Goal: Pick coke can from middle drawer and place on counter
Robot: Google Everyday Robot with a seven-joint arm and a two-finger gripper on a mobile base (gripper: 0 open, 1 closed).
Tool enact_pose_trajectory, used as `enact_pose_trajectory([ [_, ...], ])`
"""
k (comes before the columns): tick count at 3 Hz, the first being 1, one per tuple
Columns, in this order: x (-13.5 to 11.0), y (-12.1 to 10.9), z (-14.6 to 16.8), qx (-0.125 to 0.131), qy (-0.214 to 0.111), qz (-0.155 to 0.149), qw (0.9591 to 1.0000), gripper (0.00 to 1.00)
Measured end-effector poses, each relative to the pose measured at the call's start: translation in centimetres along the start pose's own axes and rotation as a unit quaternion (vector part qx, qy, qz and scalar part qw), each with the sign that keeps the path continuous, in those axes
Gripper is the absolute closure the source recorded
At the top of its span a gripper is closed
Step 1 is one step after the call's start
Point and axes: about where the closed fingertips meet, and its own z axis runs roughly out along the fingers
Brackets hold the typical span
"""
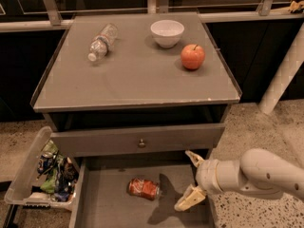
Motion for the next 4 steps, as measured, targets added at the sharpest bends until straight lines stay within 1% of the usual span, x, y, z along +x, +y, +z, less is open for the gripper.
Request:
enact_pose_trajectory([
  [1, 3.4, -0.5, 4.7, 0.029, 0.002, 0.005, 0.9996, 0.0],
  [2, 3.7, -0.2, 5.6, 0.027, -0.003, 0.003, 0.9996, 0.0],
  [3, 4.8, 0.3, 9.4, 0.016, -0.009, -0.013, 0.9998, 0.0],
  [4, 5.5, 0.8, 13.9, -0.001, -0.028, -0.034, 0.999, 0.0],
])
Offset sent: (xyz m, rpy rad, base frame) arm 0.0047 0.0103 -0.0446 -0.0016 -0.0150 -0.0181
